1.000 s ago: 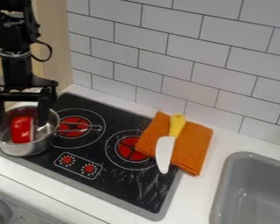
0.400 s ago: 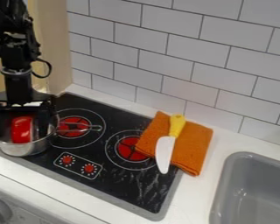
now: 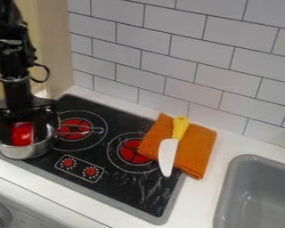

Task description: Move the red object on the left top side burner

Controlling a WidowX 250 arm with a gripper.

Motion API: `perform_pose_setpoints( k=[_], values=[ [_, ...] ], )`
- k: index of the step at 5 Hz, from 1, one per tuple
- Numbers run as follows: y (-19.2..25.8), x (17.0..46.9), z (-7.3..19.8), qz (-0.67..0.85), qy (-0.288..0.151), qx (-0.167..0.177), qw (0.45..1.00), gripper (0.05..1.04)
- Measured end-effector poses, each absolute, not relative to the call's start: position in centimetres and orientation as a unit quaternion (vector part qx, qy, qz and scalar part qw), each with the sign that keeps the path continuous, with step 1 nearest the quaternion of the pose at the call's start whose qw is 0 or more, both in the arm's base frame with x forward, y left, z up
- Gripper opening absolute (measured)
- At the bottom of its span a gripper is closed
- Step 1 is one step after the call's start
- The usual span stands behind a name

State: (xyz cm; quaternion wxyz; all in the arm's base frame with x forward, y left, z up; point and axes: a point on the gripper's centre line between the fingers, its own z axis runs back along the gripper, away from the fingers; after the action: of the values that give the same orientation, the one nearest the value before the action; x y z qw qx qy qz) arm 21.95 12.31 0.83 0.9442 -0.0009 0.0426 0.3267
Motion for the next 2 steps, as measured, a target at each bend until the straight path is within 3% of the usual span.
perform_pose_setpoints(
  k=[1,2],
  values=[
    [12.36,21.91,1.43,0.33,0.039,0.002,0.943,0.541],
    [12.32,21.71,2.09,0.332,0.04,0.005,0.942,0.54]
  ],
)
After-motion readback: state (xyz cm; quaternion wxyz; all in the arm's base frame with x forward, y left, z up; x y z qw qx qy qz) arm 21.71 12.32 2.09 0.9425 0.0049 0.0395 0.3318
